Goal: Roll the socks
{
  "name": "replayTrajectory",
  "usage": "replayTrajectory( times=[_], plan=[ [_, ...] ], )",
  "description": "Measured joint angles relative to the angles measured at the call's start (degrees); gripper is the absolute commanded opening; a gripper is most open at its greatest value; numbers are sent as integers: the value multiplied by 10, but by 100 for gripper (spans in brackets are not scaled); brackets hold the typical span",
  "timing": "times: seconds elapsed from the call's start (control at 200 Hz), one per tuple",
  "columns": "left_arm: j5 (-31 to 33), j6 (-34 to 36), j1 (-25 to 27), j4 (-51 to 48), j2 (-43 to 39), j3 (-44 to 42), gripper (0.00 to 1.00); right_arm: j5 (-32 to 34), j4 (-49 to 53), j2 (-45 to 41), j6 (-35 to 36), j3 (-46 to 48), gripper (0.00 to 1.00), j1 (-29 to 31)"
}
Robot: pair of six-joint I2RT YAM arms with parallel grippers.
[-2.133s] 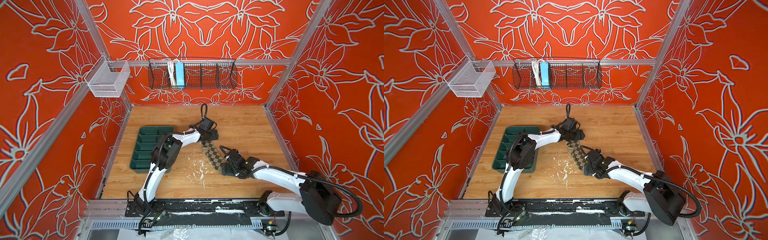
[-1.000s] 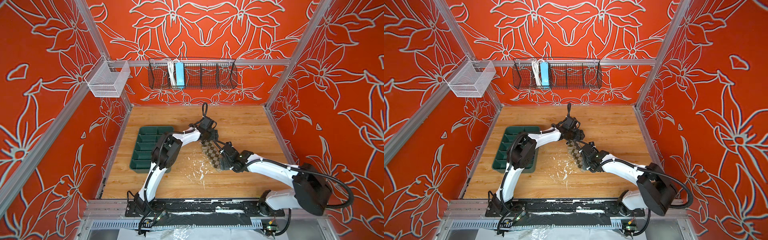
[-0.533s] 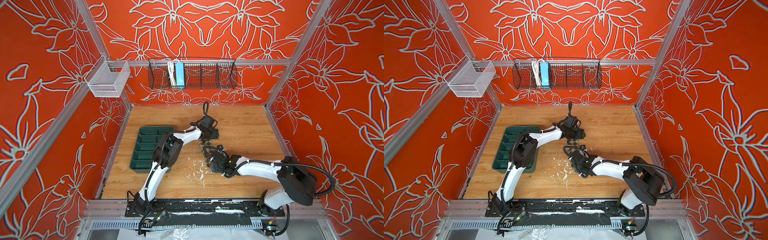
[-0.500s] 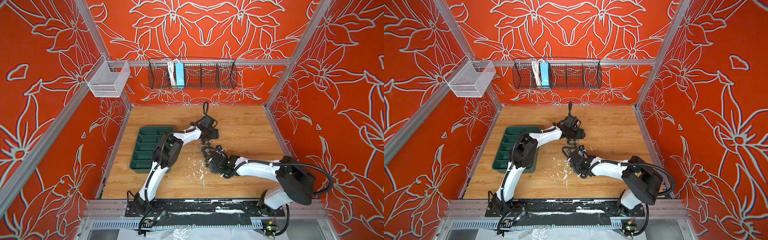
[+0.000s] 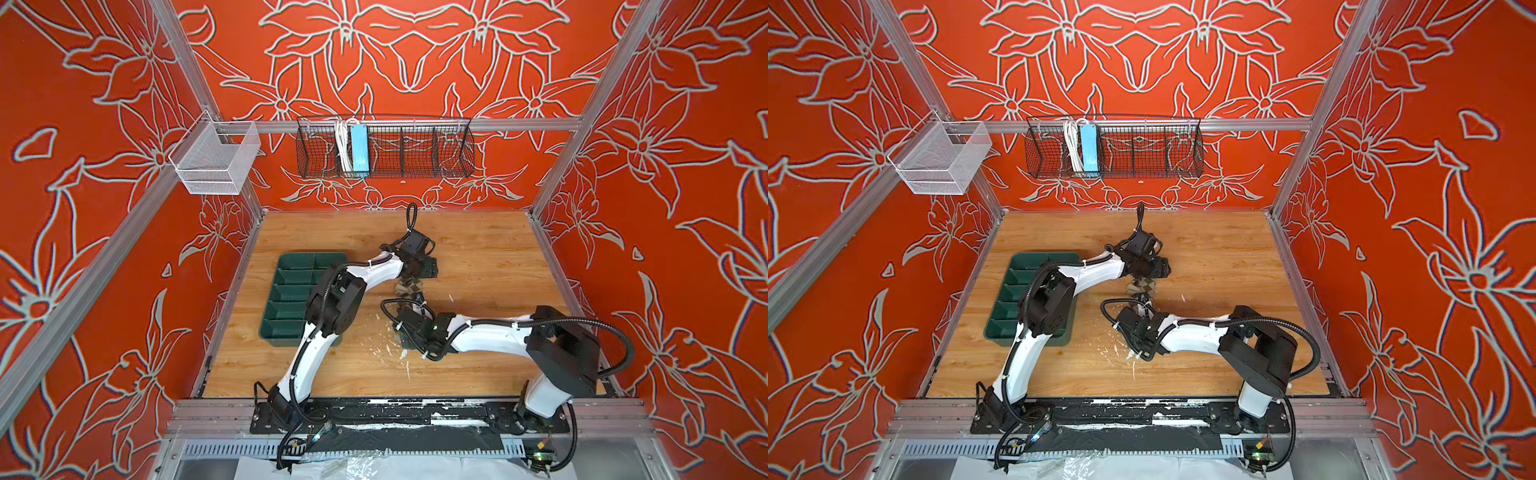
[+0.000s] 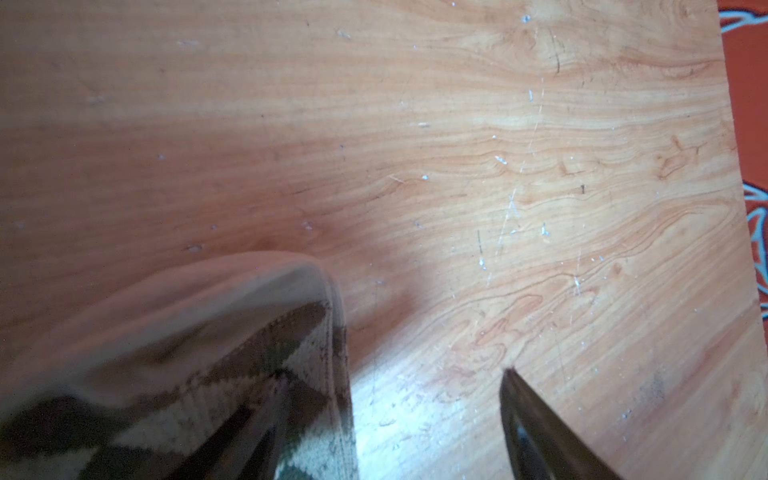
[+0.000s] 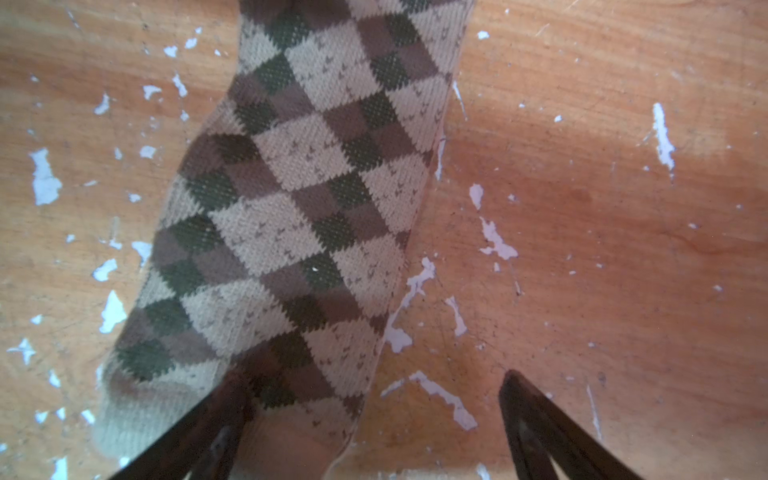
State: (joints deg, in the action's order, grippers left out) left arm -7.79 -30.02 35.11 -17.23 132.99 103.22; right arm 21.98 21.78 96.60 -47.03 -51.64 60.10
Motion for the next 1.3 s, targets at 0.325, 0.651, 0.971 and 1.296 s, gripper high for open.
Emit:
replayTrajectory(
  times=[0.325,0.651,0.971,1.296],
  plan=[
    [-10,0,-3,-2,5,7,79,0,1,-3,-2,0,98,0],
    [-26,7,-7,32,-7,-25,79,-13,68,-50,93,-24,98,-13],
    [-50,36,-9,49,-24,-51,82,-47,87,-193,173,-39,98,-69],
    [-73,77,-10,-43,-83,-12,91,-37,90,-450,247,-4,91,-71]
  ],
)
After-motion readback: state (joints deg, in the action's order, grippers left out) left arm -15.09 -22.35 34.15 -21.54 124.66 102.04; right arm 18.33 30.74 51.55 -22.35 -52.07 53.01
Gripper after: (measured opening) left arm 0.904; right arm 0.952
